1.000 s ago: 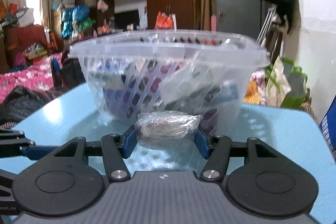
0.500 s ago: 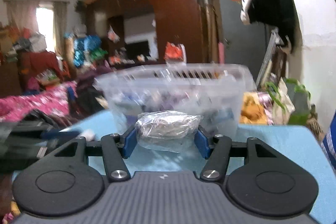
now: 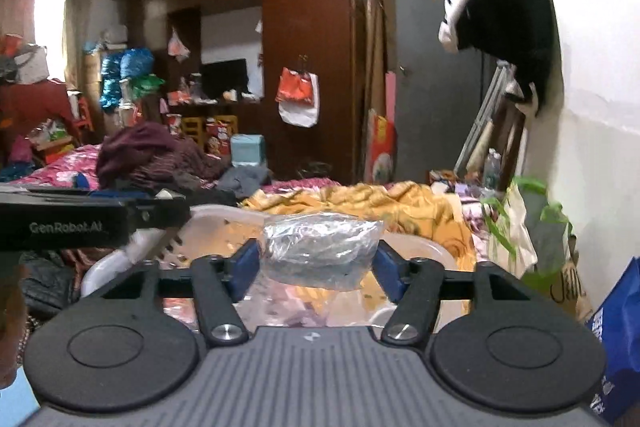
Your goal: Organize objects
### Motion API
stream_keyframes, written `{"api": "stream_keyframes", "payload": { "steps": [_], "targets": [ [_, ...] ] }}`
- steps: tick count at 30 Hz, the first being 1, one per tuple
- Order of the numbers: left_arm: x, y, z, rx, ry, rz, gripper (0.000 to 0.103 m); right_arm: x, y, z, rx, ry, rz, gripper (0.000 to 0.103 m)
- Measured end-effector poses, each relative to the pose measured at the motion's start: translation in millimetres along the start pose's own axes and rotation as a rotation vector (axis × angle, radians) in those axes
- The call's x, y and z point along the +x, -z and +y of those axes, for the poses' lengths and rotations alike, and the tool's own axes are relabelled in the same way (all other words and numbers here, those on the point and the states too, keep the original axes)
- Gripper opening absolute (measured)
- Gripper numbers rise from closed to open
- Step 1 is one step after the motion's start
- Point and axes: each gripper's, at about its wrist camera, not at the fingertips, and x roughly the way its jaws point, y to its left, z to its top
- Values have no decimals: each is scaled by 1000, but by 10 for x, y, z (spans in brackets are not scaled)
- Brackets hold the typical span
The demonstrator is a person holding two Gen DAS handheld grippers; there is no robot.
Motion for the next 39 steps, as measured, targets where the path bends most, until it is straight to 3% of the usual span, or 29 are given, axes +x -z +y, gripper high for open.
{"api": "stream_keyframes", "payload": {
  "steps": [1, 2, 3, 8, 9, 12, 16, 20, 25, 39],
  "targets": [
    [9, 36, 14, 2, -1, 1, 80, 35, 18, -1, 0, 13, -3, 99],
    [-9, 51, 41, 0, 3, -6, 80, 37, 44, 3, -6, 29, -8, 103],
    [-49, 68, 61, -8, 7, -20, 80, 8, 68, -5, -16, 28, -16, 103],
    [-378, 117, 143, -28, 16, -128, 102, -261, 136, -37, -35, 15, -37, 103],
    [-436, 134, 155, -28, 17, -137, 103, -323, 147, -33, -34, 5, -38, 103],
    [-527, 208, 189, -30, 54, -118, 103, -486, 203, -32, -35, 35, -69, 103],
    [-531, 329, 184, 13, 24, -81, 103, -609, 325, 36, -74, 117, -70, 103],
    [-481, 400, 152, 70, 41, -41, 103, -628, 440, 85, -70, 69, -33, 103],
    [-565, 452, 99, 85, 32, -71, 103, -666, 506, 166, -72, 131, -56, 103],
    [-594, 607, -76, 91, 36, -54, 103, -711, 598, 49, -15, 73, -28, 103]
  ]
}}
